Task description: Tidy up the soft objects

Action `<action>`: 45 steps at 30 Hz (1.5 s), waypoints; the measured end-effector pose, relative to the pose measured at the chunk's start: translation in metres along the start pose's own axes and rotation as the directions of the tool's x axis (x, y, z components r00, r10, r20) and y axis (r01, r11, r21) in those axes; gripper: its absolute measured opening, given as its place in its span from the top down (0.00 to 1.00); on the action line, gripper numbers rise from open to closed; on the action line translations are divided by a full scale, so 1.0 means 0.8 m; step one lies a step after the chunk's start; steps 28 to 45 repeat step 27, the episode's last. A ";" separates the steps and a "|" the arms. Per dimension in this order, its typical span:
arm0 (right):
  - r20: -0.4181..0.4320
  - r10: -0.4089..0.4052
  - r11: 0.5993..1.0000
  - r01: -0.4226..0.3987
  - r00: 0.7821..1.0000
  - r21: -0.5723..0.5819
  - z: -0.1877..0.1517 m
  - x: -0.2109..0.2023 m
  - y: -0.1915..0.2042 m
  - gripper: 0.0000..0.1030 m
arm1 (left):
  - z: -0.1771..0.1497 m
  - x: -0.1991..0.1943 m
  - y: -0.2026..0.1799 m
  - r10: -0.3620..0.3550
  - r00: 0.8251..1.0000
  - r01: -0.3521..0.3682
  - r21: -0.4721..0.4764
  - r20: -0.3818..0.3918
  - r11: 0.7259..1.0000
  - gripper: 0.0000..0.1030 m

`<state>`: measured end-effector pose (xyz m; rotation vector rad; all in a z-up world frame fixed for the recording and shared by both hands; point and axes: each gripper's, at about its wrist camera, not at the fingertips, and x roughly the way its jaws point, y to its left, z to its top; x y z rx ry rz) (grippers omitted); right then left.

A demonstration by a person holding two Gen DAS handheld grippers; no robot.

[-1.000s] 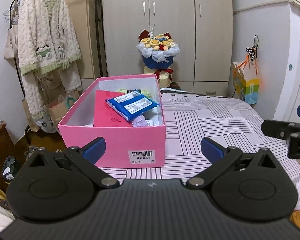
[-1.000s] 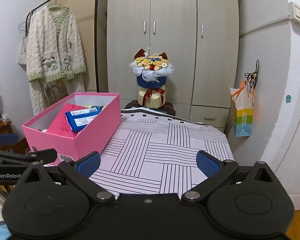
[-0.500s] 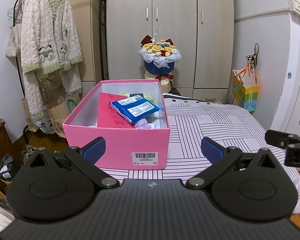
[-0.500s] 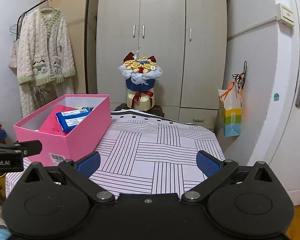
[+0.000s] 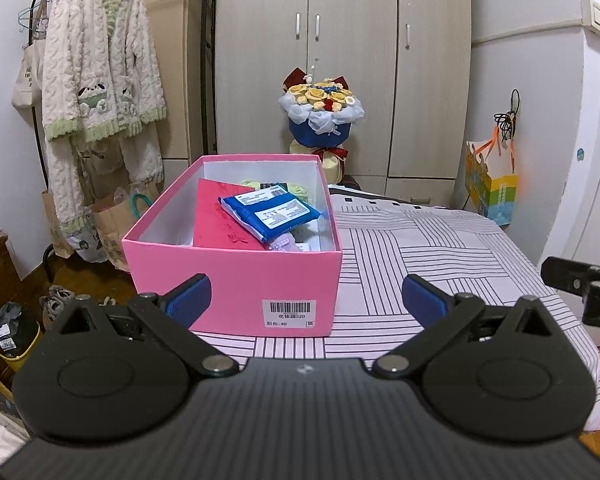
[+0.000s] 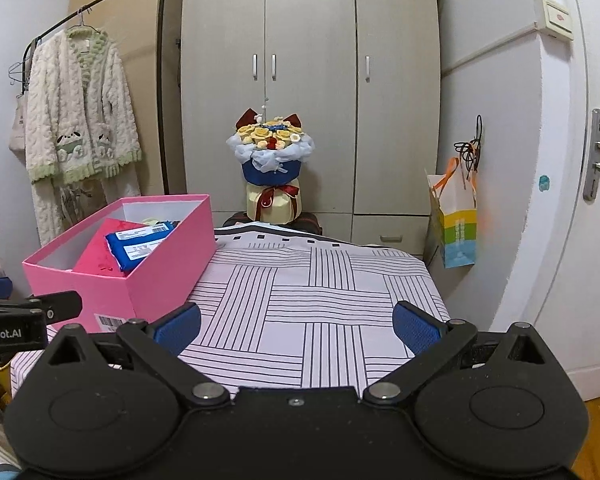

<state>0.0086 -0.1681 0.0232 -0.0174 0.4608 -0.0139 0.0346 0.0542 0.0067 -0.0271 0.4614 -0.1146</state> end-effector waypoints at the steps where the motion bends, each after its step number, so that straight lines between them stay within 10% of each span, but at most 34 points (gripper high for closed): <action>1: 0.000 -0.002 1.000 0.002 1.000 0.000 0.000 0.000 0.001 0.00 | -0.001 0.000 0.000 -0.002 1.000 0.002 -0.001 0.004 1.000 0.00; 45: -0.031 -0.032 0.999 0.032 0.999 -0.004 -0.002 0.009 0.001 0.00 | -0.004 0.002 0.004 -0.005 1.000 0.005 0.003 0.008 1.000 0.00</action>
